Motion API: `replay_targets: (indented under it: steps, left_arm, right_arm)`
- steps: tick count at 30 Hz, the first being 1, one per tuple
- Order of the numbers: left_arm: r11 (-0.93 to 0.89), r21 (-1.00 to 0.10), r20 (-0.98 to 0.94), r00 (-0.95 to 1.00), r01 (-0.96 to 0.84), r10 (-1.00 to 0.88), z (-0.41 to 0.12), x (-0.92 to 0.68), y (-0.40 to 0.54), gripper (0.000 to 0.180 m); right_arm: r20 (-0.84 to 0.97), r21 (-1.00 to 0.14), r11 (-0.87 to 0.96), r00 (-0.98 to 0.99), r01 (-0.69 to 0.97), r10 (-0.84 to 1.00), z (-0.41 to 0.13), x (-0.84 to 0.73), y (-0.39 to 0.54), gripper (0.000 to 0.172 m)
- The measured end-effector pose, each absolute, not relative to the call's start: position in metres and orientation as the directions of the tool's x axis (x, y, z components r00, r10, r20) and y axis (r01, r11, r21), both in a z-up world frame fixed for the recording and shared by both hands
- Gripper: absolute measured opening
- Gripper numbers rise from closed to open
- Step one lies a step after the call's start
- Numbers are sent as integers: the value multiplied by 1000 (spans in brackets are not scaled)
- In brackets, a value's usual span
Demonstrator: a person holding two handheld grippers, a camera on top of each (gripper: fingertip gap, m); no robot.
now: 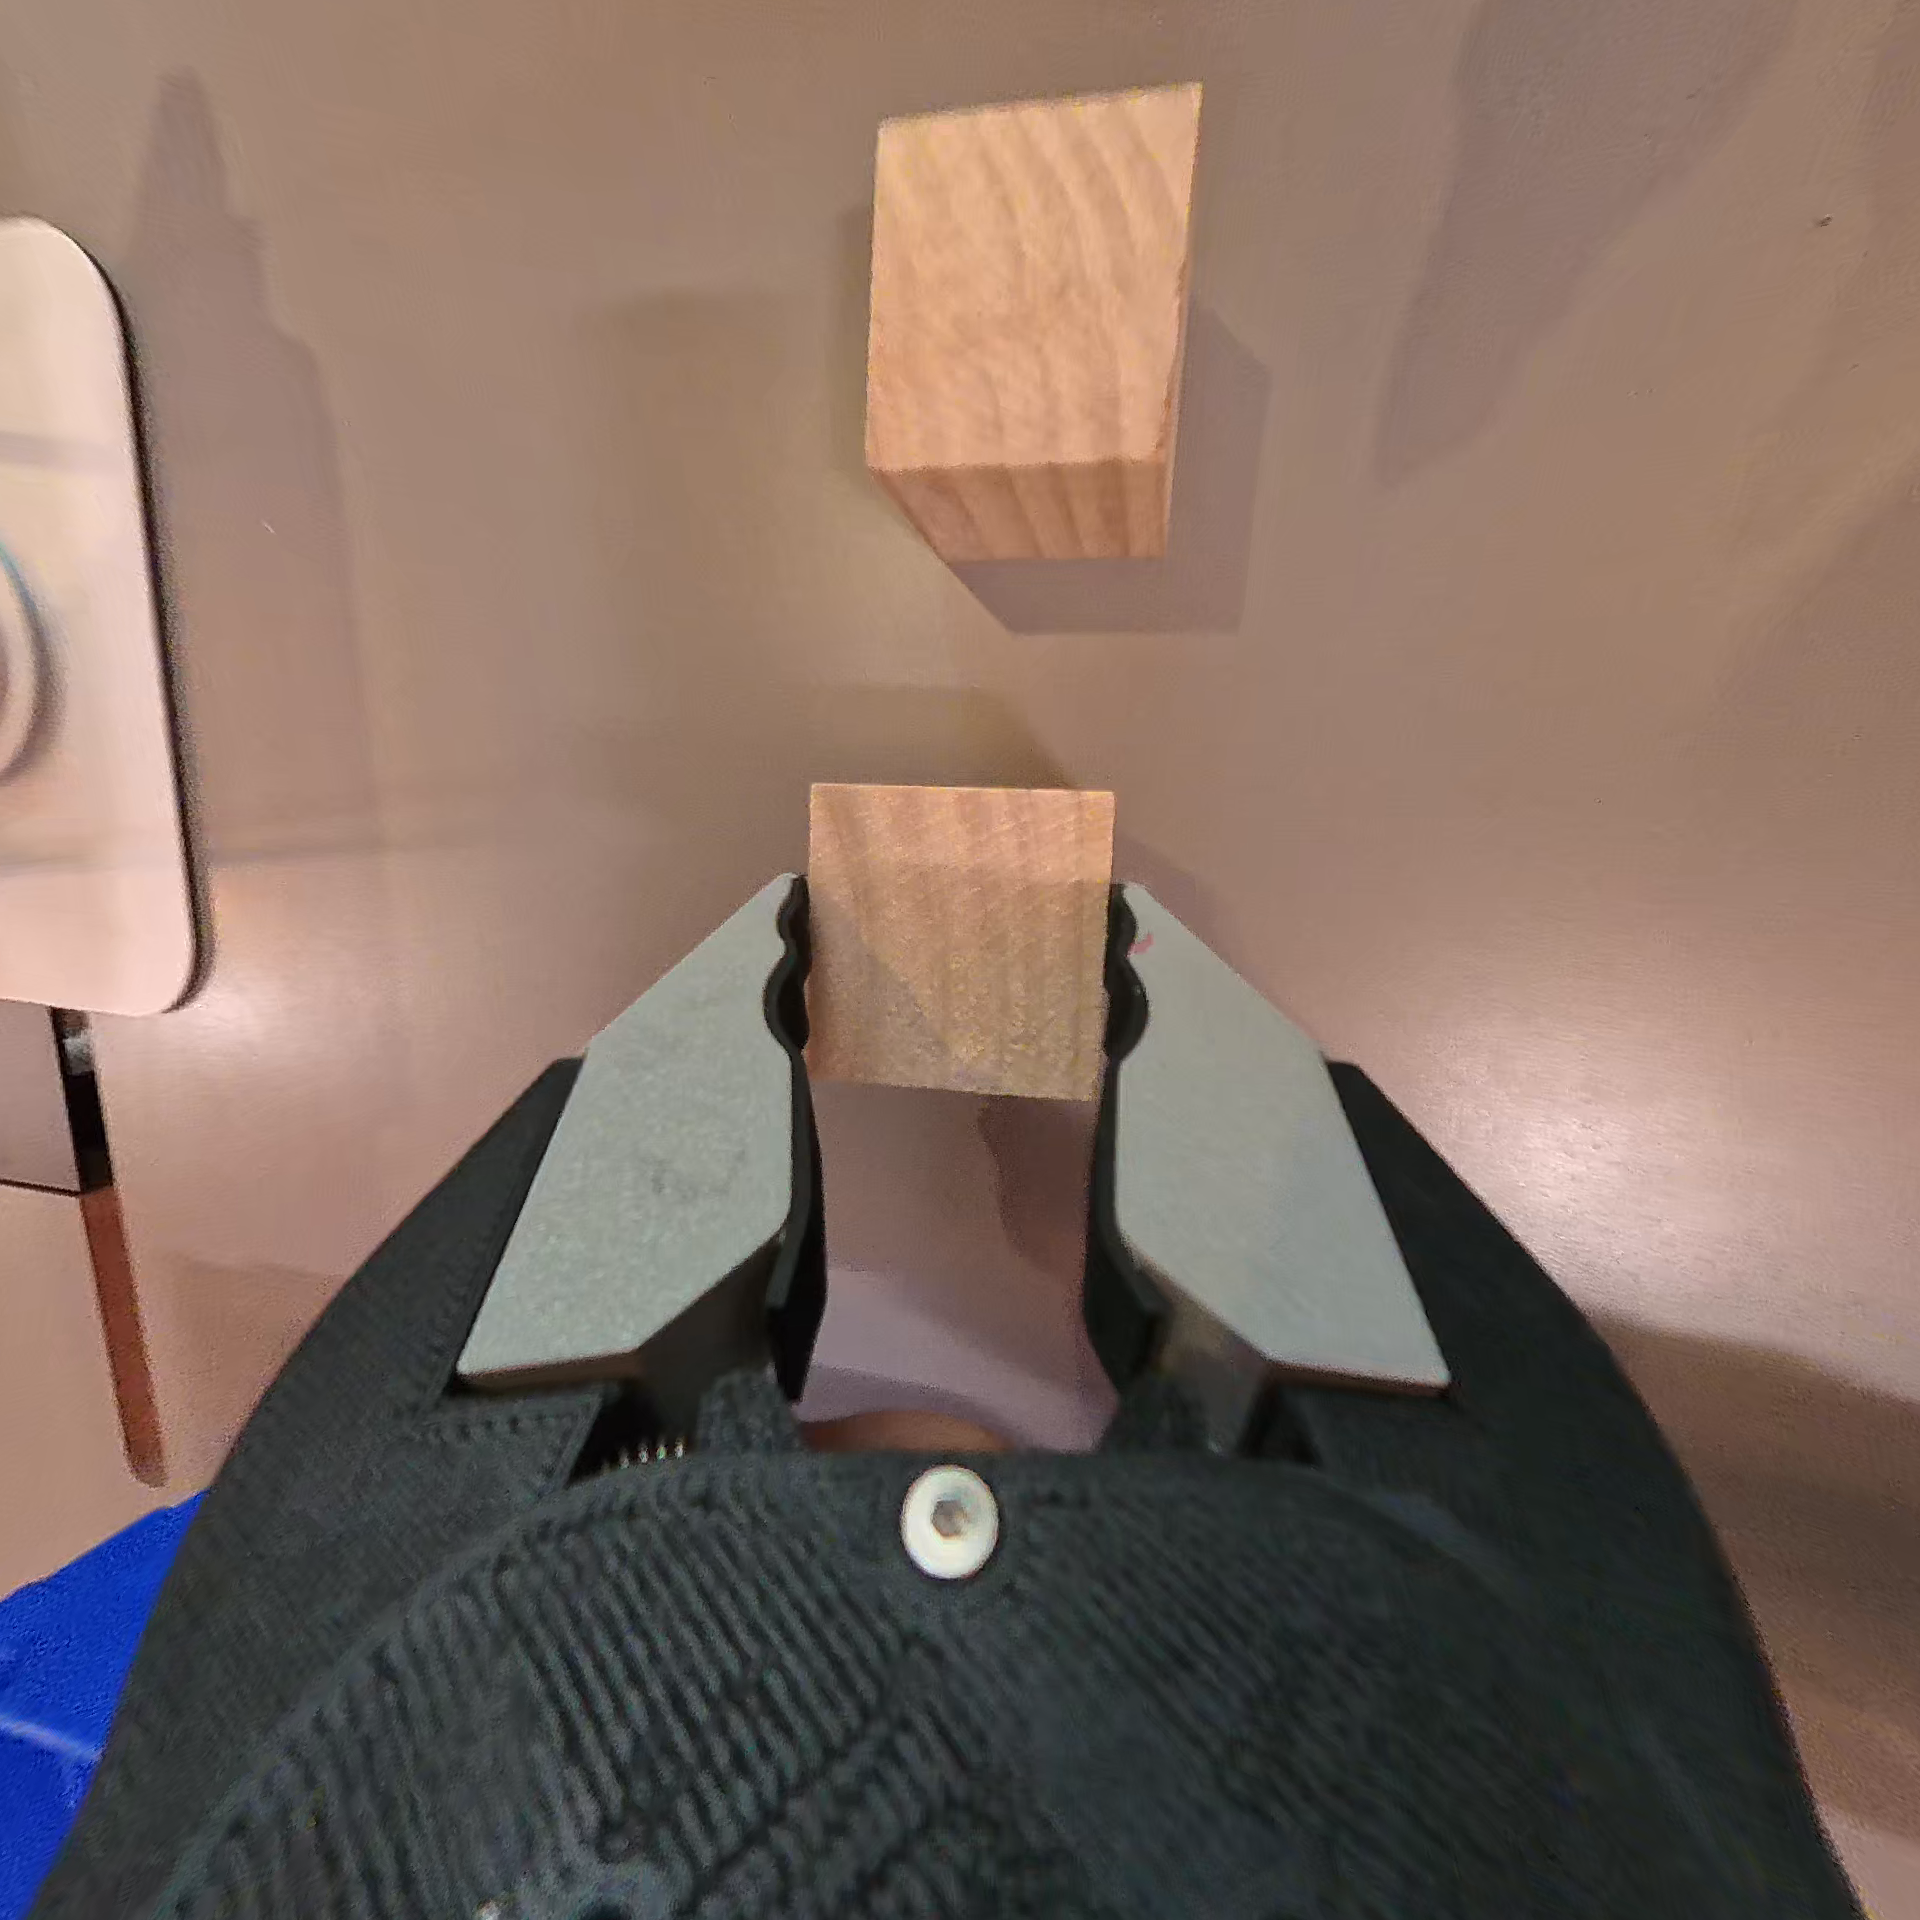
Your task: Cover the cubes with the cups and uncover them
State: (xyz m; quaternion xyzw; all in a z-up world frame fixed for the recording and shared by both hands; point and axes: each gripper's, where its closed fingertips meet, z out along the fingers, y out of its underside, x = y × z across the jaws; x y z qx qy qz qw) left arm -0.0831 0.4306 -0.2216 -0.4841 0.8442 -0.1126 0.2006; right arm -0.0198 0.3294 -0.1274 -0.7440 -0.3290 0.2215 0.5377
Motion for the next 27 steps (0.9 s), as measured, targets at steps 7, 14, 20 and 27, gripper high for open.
replay_targets:
  steps: [7,14,20,27]
  left_arm:
    - [454,-394,-188,-413,-799,-891,-233,-99,433,55]
    - [425,-423,-151,-400,-801,-904,-234,-106,438,55]
    - [433,-432,-160,-405,-792,-900,-234,-105,437,55]
    - [442,-433,-160,-416,-786,-895,-234,-102,434,55]
  right_arm:
    - [58,-936,-197,679,293,732,-132,-26,329,56]
    - [112,-872,-278,717,403,688,-152,3,328,60]
    - [149,-754,-365,683,546,715,-193,2,346,72]
    - [146,-585,-444,626,679,766,-219,-11,383,63]
